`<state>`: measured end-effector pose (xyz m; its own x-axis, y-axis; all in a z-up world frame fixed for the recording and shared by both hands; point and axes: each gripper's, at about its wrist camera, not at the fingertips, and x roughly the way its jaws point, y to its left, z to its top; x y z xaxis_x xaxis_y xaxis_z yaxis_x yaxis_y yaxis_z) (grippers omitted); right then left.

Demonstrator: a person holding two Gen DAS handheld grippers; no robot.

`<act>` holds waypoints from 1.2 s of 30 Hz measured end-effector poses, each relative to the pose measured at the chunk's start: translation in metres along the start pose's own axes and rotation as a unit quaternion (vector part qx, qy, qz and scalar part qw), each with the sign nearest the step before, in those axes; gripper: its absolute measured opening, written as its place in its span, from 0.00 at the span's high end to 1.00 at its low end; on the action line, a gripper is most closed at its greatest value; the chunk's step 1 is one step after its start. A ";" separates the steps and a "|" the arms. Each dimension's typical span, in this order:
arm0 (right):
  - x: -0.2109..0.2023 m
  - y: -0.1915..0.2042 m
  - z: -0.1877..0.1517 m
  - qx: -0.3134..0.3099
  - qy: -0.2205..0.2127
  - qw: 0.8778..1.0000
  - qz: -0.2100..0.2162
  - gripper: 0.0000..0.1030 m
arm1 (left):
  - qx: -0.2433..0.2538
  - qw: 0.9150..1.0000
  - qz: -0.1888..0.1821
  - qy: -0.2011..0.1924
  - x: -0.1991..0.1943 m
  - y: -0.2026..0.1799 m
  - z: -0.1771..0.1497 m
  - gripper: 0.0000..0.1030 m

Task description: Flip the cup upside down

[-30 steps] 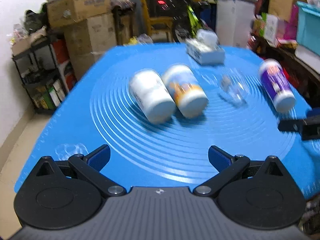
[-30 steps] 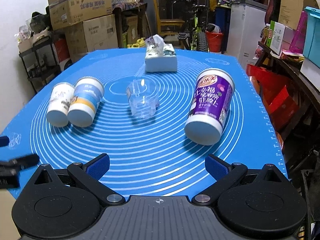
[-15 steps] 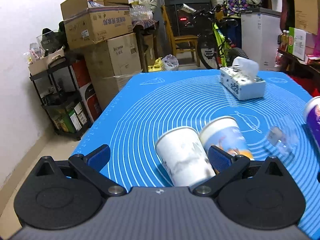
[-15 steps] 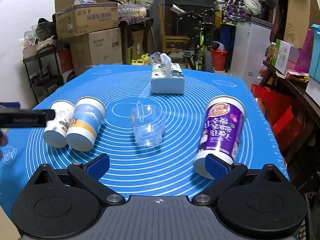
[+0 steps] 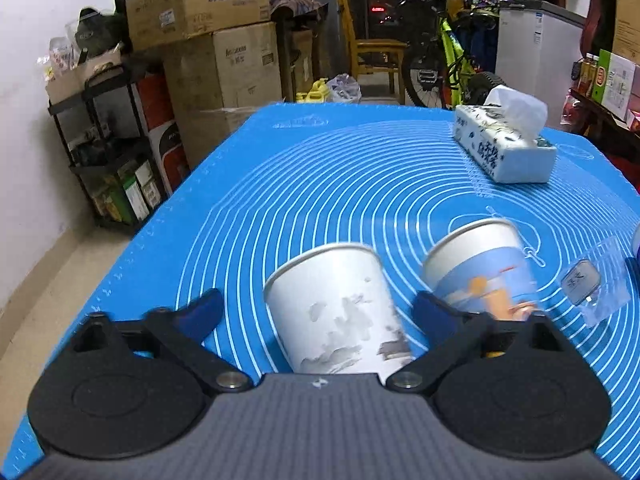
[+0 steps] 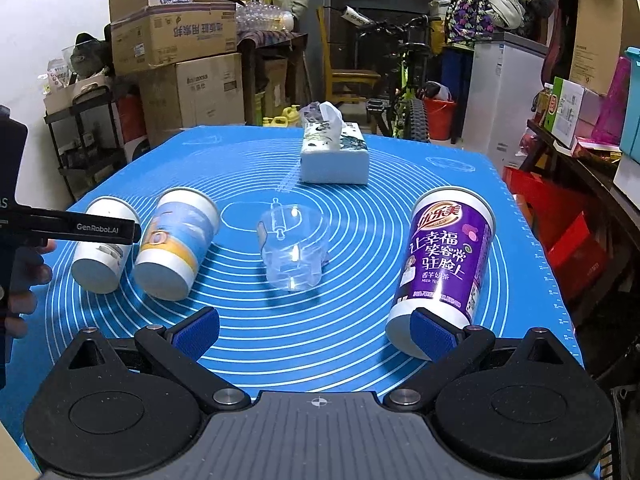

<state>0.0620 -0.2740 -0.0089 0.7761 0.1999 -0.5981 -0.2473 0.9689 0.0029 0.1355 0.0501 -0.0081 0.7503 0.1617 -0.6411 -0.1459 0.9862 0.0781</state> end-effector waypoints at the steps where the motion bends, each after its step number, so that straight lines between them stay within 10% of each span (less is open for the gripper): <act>1: 0.000 0.000 0.000 0.000 0.000 1.000 0.000 0.02 | -0.004 1.000 -0.019 0.007 0.002 0.003 0.000 0.20; 9: -0.002 0.000 -0.002 -0.002 -0.002 1.000 -0.002 0.02 | -0.006 0.999 -0.048 0.023 -0.011 0.006 -0.003 0.40; 24: -0.021 -0.010 -0.004 0.004 0.001 1.000 -0.005 0.02 | 0.059 0.980 -0.187 0.015 -0.104 -0.036 -0.060 0.39; 36: -0.013 -0.011 -0.010 -0.006 0.024 1.000 -0.006 0.02 | 0.060 0.976 -0.207 0.024 -0.085 -0.050 -0.074 0.25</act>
<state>0.0487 -0.2886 -0.0095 0.7501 0.1811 -0.6360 -0.2452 0.9694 -0.0132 0.0314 -0.0155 -0.0142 0.6968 -0.2497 -0.6724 0.2421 0.9643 -0.1072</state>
